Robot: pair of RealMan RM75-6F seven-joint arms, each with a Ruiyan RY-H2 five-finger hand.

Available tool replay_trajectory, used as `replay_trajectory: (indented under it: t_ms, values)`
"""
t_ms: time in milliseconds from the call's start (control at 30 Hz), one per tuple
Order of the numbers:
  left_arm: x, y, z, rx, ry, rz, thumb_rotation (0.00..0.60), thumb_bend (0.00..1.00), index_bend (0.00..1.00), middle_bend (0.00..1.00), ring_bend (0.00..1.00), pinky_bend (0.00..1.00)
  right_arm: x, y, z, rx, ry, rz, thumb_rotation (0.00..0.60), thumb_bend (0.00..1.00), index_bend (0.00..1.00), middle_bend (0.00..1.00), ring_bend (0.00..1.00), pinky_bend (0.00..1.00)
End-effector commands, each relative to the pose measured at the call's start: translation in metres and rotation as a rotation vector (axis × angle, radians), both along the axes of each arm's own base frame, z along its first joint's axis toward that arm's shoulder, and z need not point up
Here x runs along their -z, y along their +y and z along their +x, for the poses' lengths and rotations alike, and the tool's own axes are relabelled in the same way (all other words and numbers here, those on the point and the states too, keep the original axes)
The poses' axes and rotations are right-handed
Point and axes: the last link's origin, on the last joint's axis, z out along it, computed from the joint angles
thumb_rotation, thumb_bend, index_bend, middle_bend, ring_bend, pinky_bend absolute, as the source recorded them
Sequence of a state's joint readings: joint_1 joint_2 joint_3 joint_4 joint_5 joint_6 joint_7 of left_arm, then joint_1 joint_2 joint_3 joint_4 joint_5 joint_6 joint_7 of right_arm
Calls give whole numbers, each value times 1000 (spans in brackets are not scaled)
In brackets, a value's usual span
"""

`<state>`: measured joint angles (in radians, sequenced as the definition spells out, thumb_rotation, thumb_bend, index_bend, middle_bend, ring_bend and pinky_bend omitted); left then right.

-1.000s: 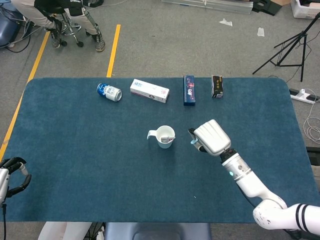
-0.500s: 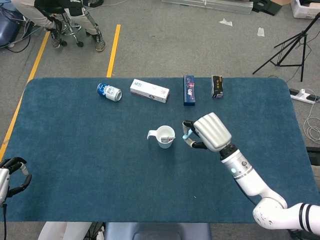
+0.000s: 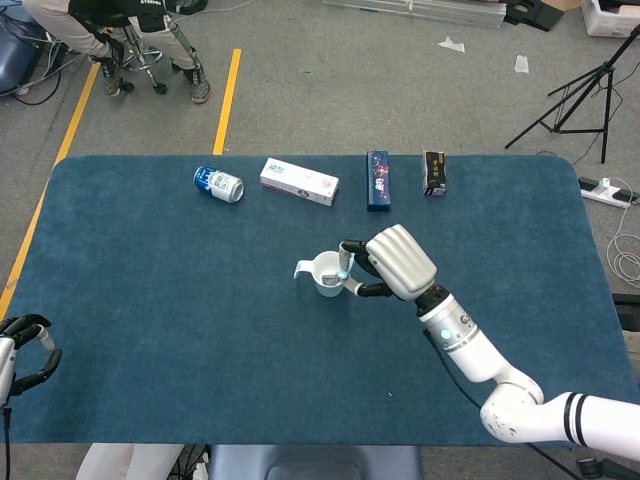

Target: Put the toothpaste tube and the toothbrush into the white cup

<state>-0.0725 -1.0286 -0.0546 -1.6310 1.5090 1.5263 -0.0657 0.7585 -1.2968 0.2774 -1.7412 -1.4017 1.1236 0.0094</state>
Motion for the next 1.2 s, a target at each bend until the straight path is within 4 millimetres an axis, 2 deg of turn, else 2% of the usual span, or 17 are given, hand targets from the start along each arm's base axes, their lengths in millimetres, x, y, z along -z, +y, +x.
replay_trajectory:
  t_ms: [33,300,533,1200]
  values:
    - [0,0,0,1,-1,2,600,320,599,392,365,440,7,-5,4,-14,-25,-10,600,382,674,1000,1000,1000]
    - [-3,-1,1,2,-9,8,600,320,598,392,365,440,24,-17,7,-5,-122,13,600,380,674,1000,1000,1000]
    - [-4,-1,1,0,-16,9,600,321,599,392,365,440,35,-25,2,13,-142,35,600,378,675,1000,1000,1000]
    - [-5,-1,1,0,-20,11,600,320,599,392,365,444,56,-29,-7,50,-152,88,600,376,675,1000,1000,1000]
